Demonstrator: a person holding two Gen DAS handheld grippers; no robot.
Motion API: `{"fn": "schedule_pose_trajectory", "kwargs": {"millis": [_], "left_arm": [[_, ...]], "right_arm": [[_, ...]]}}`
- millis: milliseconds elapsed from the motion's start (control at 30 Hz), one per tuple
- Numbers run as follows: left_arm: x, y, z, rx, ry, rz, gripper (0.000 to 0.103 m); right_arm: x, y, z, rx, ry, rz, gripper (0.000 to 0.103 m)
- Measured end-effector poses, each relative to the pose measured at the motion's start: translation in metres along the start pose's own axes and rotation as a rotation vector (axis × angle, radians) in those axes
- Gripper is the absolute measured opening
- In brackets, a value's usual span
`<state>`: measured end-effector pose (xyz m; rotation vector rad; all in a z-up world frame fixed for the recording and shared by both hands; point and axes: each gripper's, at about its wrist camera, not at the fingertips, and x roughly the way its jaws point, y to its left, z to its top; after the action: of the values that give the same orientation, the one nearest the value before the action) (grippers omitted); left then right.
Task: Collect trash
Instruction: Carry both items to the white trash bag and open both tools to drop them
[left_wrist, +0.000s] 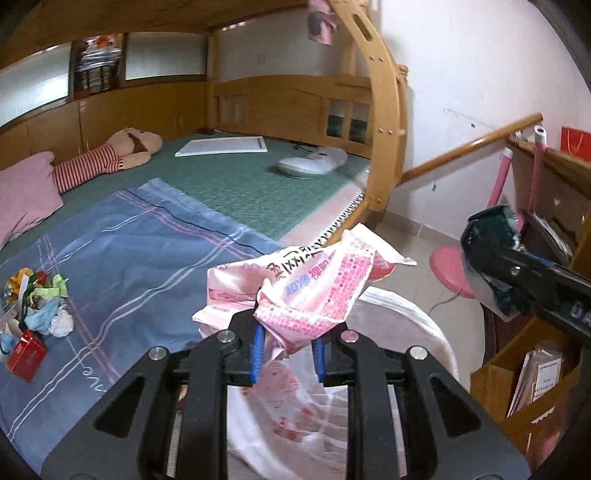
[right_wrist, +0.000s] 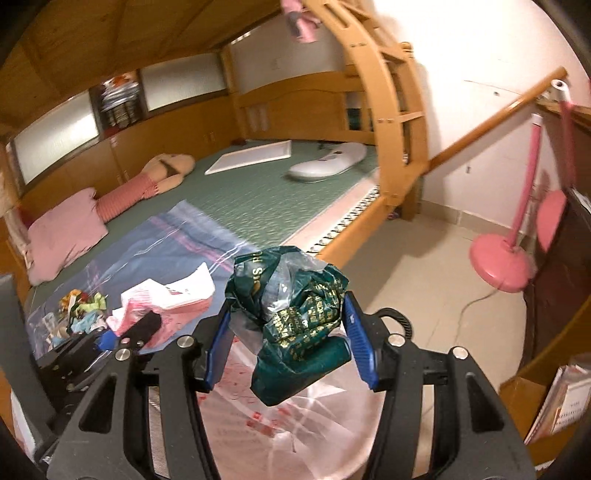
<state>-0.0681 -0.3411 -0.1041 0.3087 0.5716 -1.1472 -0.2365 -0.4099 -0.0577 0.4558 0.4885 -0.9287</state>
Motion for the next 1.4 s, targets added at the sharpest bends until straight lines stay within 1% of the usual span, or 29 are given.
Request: {"fn": "schedule_pose_trajectory", "kwargs": {"millis": [67,233,333,567,600,633,667,700,733,800,1000,1100,1400], "left_arm": [[0.004,-0.013,0.000,0.010,0.013,0.009,0.022],[0.006,-0.028,-0.005,0.025,0.030,0.035,0.023],[0.010,-0.030,-0.006,0.025,0.044,0.055,0.024],[0.022,-0.029,-0.007,0.012,0.084,0.097,0.029],[0.022,-0.028,-0.007,0.009,0.088,0.101,0.032],[0.024,-0.028,-0.007,0.006,0.093,0.103,0.038],[0.025,-0.027,-0.008,0.003,0.096,0.108,0.041],[0.024,-0.026,-0.008,0.003,0.093,0.113,0.048],[0.023,-0.025,-0.008,0.004,0.086,0.124,0.060],[0.022,-0.025,-0.007,0.001,0.074,0.140,0.074],[0.016,-0.018,-0.005,-0.013,0.057,0.166,0.074],[0.011,-0.008,-0.003,-0.045,0.049,0.187,0.074],[-0.007,0.021,-0.003,-0.109,0.019,0.251,0.074]], "right_arm": [[-0.004,-0.010,-0.002,0.010,-0.006,-0.007,0.056],[-0.008,-0.024,-0.005,0.032,-0.017,-0.011,0.056],[-0.013,-0.029,-0.006,0.042,-0.022,-0.005,0.056],[-0.014,-0.026,-0.009,0.042,-0.017,0.001,0.056],[-0.014,-0.026,-0.008,0.042,-0.015,0.002,0.056],[-0.014,-0.026,-0.009,0.042,-0.015,0.001,0.056],[-0.014,-0.027,-0.009,0.043,-0.014,0.002,0.056],[-0.013,-0.028,-0.008,0.044,-0.013,0.003,0.056],[-0.012,-0.028,-0.008,0.045,-0.011,0.006,0.056],[-0.011,-0.029,-0.007,0.044,-0.011,0.007,0.056],[-0.010,-0.027,-0.007,0.032,-0.009,0.016,0.056],[-0.007,-0.025,-0.009,0.023,0.000,0.022,0.056],[0.023,-0.014,-0.021,-0.017,0.088,0.041,0.057]]}}
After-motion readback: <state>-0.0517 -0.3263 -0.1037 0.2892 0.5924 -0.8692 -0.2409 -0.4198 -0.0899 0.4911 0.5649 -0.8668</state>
